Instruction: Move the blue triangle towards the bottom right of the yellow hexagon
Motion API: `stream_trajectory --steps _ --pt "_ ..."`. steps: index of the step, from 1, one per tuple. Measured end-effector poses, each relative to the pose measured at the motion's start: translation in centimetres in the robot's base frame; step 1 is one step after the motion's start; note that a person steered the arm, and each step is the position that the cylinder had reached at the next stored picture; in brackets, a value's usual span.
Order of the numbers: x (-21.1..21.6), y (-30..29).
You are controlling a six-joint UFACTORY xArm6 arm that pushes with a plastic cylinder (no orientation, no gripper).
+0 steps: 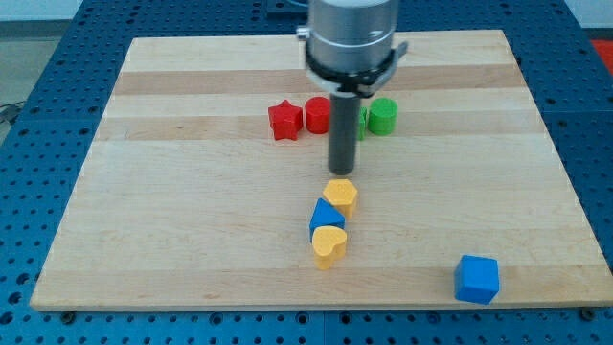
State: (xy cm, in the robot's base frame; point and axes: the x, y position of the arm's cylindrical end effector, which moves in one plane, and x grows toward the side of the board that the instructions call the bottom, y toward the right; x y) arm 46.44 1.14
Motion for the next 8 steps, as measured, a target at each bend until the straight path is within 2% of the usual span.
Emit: stream_trajectory --steps 2,3,4,6,8 --pt "6.5 -8.2" --pt "8.4 -8.6" --pt "7.8 -5.5" --pt "7.7 -3.4" --pt "7.7 2.1"
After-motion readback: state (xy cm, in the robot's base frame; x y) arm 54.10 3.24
